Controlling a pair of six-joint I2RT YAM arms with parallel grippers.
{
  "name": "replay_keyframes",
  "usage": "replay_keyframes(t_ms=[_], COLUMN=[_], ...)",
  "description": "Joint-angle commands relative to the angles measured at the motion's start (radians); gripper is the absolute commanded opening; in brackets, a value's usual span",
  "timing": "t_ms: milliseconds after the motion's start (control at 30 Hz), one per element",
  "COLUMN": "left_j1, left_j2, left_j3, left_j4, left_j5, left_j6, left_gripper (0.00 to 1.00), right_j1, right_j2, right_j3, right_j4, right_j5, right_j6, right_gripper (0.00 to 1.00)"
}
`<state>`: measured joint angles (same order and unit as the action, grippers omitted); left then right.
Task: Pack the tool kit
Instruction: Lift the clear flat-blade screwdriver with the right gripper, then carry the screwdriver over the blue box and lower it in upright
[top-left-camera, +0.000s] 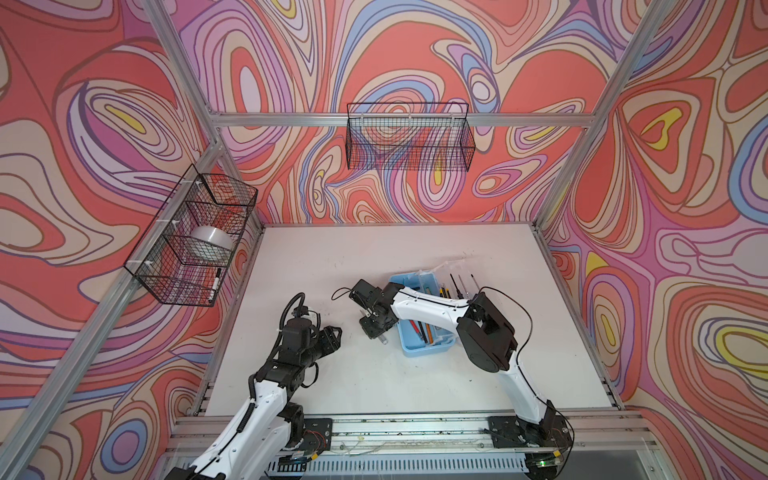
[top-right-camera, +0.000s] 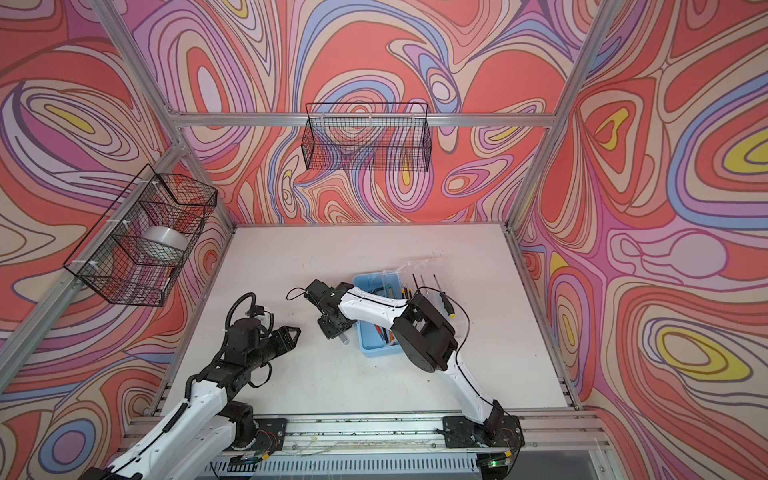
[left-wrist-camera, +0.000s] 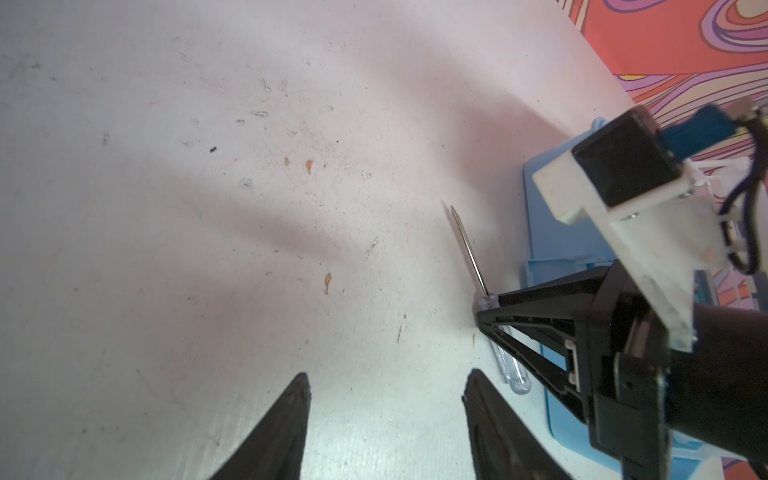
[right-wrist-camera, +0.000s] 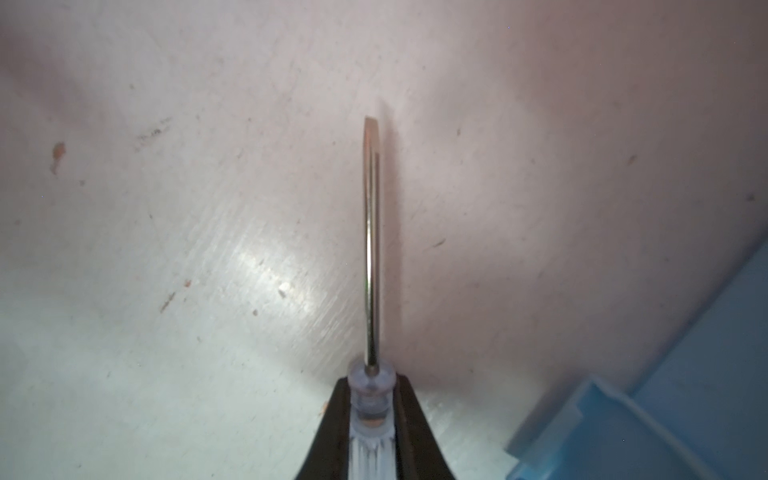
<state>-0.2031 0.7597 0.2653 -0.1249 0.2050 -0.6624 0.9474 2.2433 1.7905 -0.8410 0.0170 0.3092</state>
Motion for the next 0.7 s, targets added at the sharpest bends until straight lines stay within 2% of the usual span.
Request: replay_keyframes(t_ms=[0,267,533,667], left_j1=[0.002,0.001,0.002,0.001], left_j2=[-0.005,0.003,0.029,0.042], left_j3=[-0.011,-0.008,-0.005,-0.002], left_j4=[0.011,0.016,0.027,0.035], left_j5=[-0.006,-0.004,-0.001,0.001], left_j6=[-0.003,0.000,0.001,0.002], left_gripper=[0.60,0.60,0.60,0.60], right_j1=[-0.008,-0.074,-0.363,-0.475], right_j2=[-0.119,-0.368,-0.657,-0.741], right_j3=[-0.012,-0.065,-0.321,-0.407], right_j4=[0.025,-0.098,-0.180,-0.178], right_j5=[0.034,0.215,0.335,0.405], right_j6=[0.019,0.011,-0.010,-0.031], right_gripper=[0.00,0.00,0.00,0.00])
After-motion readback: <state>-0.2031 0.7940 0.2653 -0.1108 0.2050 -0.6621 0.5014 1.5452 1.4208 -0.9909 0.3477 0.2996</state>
